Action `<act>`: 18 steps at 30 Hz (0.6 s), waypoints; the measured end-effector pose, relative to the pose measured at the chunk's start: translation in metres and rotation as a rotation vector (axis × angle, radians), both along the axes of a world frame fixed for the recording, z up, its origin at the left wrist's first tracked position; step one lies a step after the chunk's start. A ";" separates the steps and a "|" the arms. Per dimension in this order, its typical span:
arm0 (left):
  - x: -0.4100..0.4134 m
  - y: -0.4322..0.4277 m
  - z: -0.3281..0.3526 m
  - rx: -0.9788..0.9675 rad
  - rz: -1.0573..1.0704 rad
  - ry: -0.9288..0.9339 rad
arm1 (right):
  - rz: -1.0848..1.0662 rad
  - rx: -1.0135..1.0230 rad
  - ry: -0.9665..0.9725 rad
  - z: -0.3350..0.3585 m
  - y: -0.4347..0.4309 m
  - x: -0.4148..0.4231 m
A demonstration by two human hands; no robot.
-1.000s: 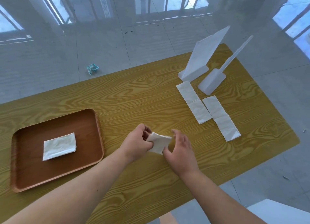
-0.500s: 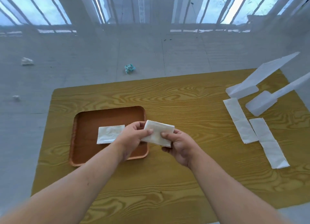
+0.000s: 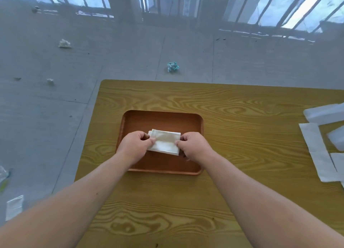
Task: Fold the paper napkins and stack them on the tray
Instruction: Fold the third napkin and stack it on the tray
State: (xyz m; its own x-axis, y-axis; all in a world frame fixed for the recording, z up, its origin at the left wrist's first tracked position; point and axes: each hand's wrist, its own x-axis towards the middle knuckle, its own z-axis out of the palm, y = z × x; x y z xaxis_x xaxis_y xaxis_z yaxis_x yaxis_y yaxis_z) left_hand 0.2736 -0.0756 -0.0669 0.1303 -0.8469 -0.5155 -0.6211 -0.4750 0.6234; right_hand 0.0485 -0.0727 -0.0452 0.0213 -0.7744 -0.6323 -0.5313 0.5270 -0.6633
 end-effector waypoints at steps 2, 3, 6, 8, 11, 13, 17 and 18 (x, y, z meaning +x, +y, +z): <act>0.004 -0.002 -0.002 -0.007 -0.047 -0.068 | 0.058 -0.046 0.104 -0.001 -0.004 0.002; 0.004 -0.003 -0.002 -0.010 -0.069 -0.107 | 0.088 -0.069 0.154 -0.002 -0.006 0.003; 0.003 -0.005 -0.001 -0.020 -0.121 -0.219 | 0.161 -0.106 0.251 -0.003 -0.009 0.006; 0.002 -0.005 0.000 -0.012 -0.138 -0.252 | 0.202 -0.114 0.297 -0.002 -0.010 0.007; 0.000 -0.005 0.002 -0.005 -0.151 -0.274 | 0.237 -0.133 0.355 -0.002 -0.009 0.008; -0.001 -0.005 0.003 -0.012 -0.153 -0.287 | 0.253 -0.147 0.385 -0.004 -0.009 0.009; -0.005 -0.001 0.004 -0.057 -0.175 -0.330 | 0.295 -0.182 0.461 -0.008 -0.008 0.013; -0.006 0.000 0.004 -0.070 -0.183 -0.343 | 0.302 -0.193 0.479 -0.009 -0.008 0.013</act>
State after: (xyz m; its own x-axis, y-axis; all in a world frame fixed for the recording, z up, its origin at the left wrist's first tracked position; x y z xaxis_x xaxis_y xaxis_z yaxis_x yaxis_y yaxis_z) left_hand 0.2678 -0.0752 -0.0625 0.1285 -0.9037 -0.4085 -0.8692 -0.3010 0.3923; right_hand 0.0619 -0.0807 -0.0537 0.0054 -0.8802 -0.4745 -0.9023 0.2003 -0.3819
